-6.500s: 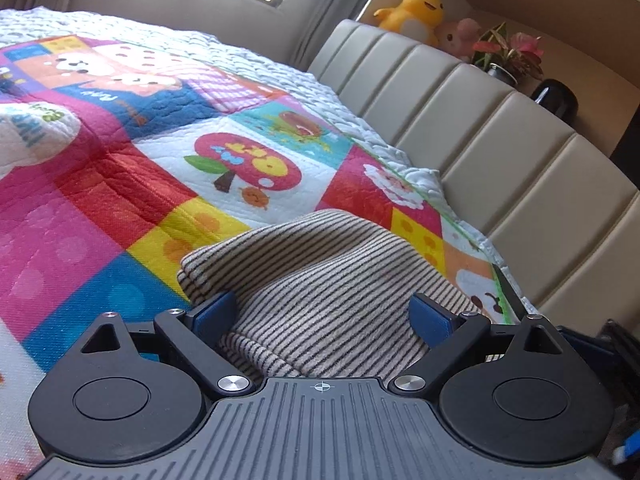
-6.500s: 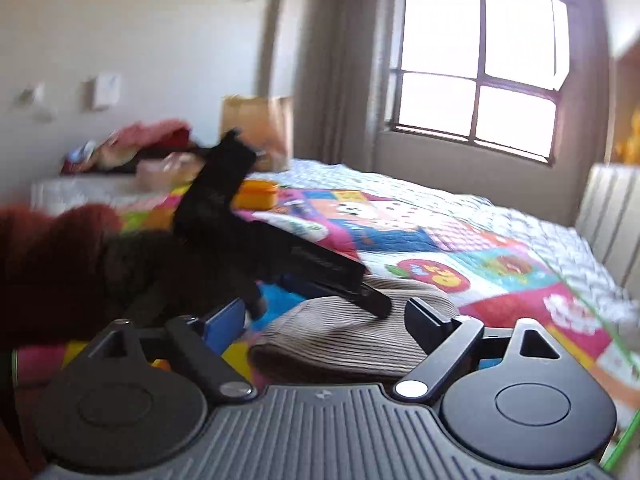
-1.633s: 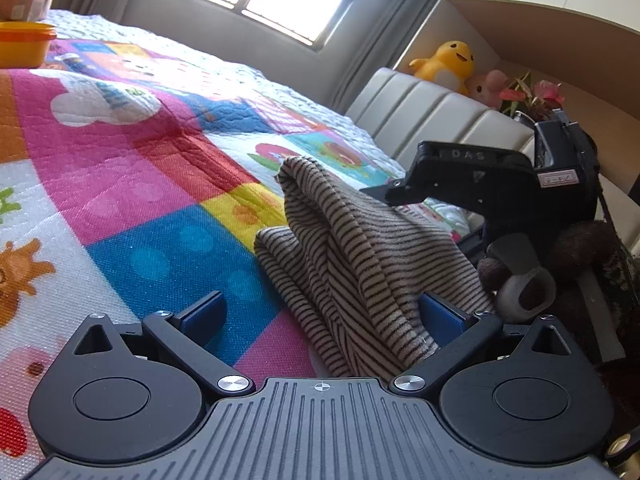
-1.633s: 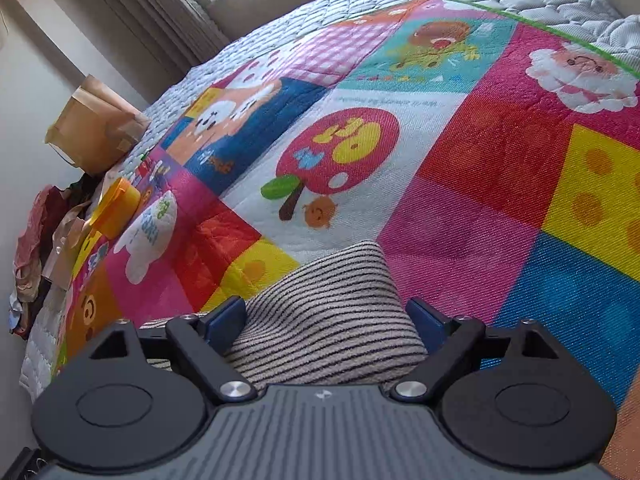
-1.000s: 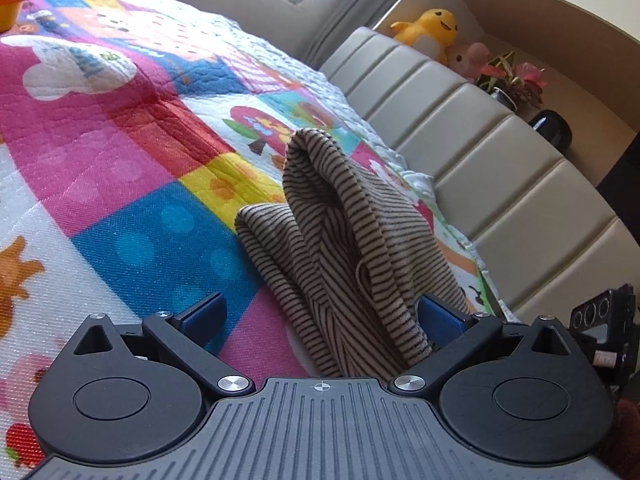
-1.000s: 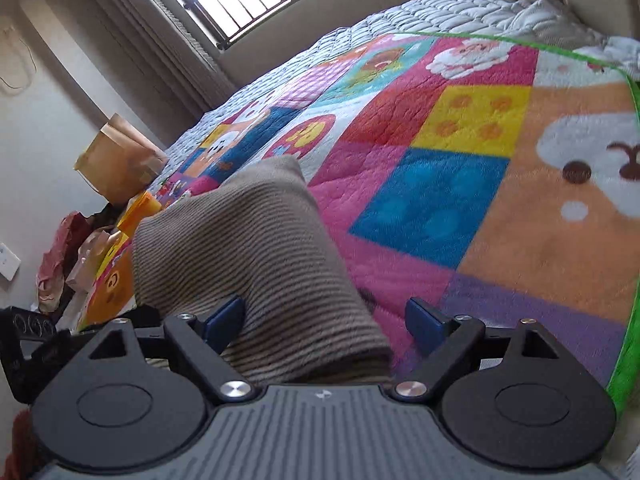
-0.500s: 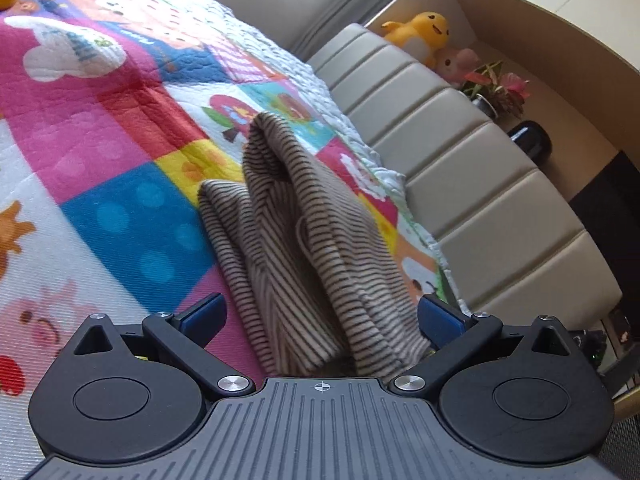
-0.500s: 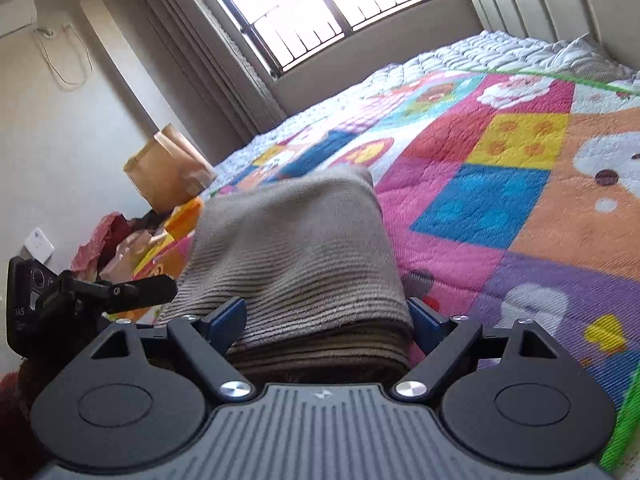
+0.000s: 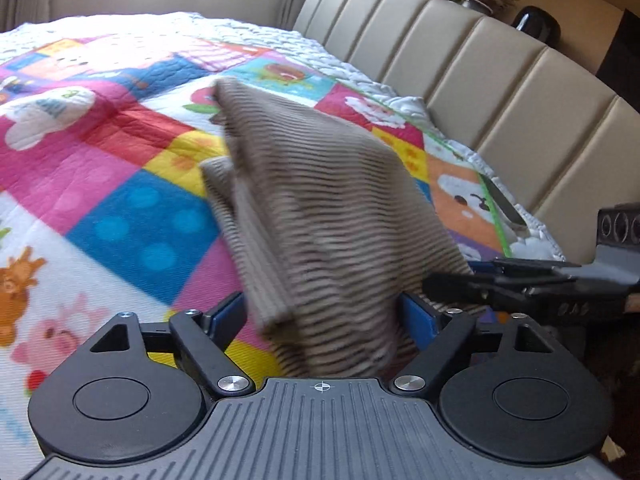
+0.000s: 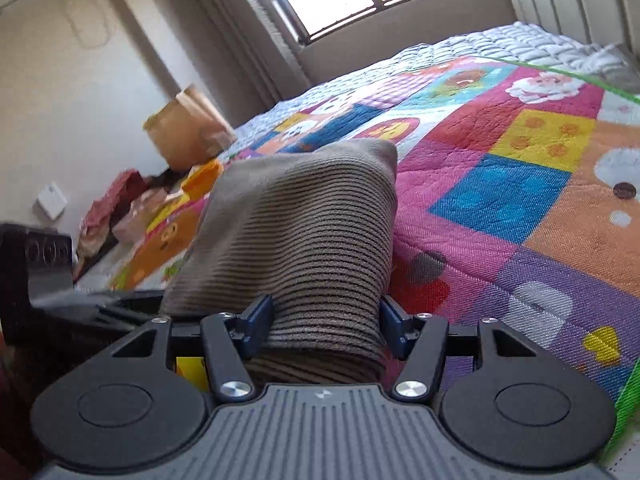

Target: Fold clothes

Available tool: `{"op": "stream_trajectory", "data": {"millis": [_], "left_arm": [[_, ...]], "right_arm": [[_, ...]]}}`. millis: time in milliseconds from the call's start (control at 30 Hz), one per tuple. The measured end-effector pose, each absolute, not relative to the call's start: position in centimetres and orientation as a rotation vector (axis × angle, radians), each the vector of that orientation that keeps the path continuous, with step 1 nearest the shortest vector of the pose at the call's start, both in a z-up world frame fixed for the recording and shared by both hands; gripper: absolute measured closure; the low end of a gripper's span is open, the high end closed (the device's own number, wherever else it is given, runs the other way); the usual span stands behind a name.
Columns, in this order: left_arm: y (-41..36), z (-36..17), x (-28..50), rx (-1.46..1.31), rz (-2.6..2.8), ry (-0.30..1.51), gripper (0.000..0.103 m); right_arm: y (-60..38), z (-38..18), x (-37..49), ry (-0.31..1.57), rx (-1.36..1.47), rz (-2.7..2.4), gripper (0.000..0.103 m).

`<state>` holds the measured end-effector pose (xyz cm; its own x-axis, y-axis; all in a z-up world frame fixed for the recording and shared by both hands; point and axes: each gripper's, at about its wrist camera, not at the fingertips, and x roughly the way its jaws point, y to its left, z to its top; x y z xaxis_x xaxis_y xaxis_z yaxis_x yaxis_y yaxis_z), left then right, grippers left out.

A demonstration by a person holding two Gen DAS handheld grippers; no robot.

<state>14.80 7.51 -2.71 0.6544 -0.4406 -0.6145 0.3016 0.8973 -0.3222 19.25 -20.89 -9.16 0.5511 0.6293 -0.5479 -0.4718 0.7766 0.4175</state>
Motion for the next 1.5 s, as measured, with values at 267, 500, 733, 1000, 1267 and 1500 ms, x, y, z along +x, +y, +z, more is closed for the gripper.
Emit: {"op": "stream_trajectory", "data": {"millis": [267, 500, 733, 1000, 1267, 1500], "left_arm": [[8.0, 4.7, 18.2, -0.285, -0.608, 0.487, 0.016], [6.5, -2.8, 24.5, -0.198, -0.498, 0.703, 0.027], [7.1, -3.1, 23.7, -0.168, -0.530, 0.693, 0.026], [7.3, -3.8, 24.0, -0.156, -0.554, 0.693, 0.026], [7.6, -4.0, 23.9, -0.172, -0.559, 0.676, 0.024], [7.4, -3.9, 23.7, -0.183, -0.571, 0.661, 0.020]], "right_arm": [[-19.7, -9.3, 18.4, 0.725, 0.174, 0.614, 0.043], [-21.8, -5.0, 18.6, 0.644, 0.188, 0.593, 0.011], [-19.5, -2.3, 27.0, 0.628, 0.142, 0.511, 0.018], [-17.0, -9.0, 32.0, 0.796, 0.077, 0.395, 0.018], [-19.4, -5.3, 26.0, 0.669, 0.126, 0.427, 0.018], [-18.0, -6.5, 18.7, 0.662, -0.017, 0.504, 0.018]]}}
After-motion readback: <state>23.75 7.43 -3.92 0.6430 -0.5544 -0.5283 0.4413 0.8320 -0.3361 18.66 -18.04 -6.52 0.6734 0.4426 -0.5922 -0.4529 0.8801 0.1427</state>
